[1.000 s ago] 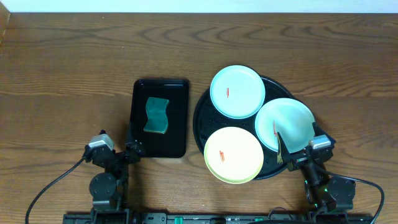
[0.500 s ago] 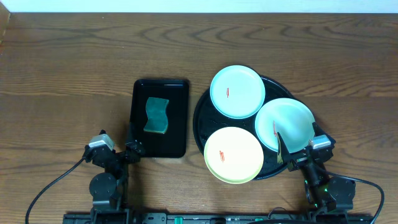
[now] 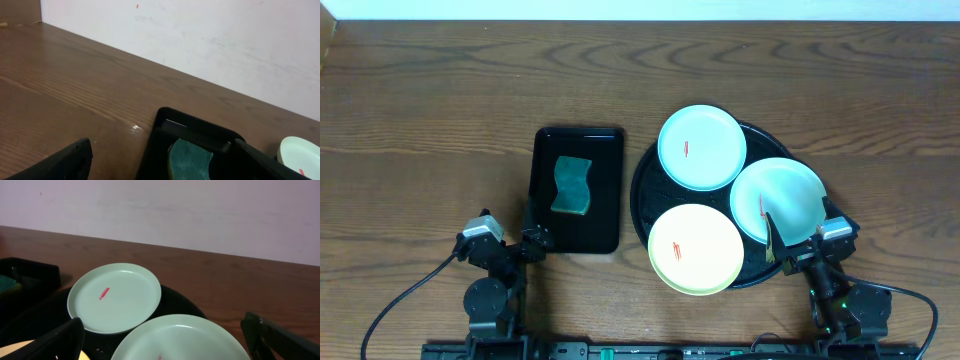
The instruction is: Clean dirty plates on tray and stack at the side
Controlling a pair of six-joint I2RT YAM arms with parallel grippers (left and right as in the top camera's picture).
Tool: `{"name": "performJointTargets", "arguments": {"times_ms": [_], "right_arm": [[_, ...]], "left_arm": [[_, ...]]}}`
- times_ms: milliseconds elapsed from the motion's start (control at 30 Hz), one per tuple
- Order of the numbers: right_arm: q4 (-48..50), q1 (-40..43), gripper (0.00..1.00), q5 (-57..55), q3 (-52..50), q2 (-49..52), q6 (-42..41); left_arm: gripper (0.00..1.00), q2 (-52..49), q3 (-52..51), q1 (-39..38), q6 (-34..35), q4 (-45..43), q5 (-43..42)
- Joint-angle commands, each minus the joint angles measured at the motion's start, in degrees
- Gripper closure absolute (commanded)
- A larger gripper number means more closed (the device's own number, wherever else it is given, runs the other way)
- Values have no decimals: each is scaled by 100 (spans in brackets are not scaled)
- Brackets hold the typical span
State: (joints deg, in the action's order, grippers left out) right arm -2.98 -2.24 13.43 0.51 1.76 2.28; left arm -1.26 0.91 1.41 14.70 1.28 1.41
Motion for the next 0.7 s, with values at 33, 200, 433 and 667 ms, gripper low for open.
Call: {"name": "performJointTargets", "arguments": {"times_ms": [33, 200, 433, 667], "right_arm": [[-11, -33, 1, -9, -20, 13, -11], [-11, -33, 1, -9, -20, 13, -11], [-11, -33, 1, -9, -20, 13, -11], [-11, -33, 1, -9, -20, 13, -11]], "left_arm": [[12, -11, -66, 24, -96, 278, 70], [12, -11, -66, 24, -96, 278, 68], [12, -11, -66, 24, -96, 278, 70], [12, -11, -66, 24, -96, 278, 68]]}}
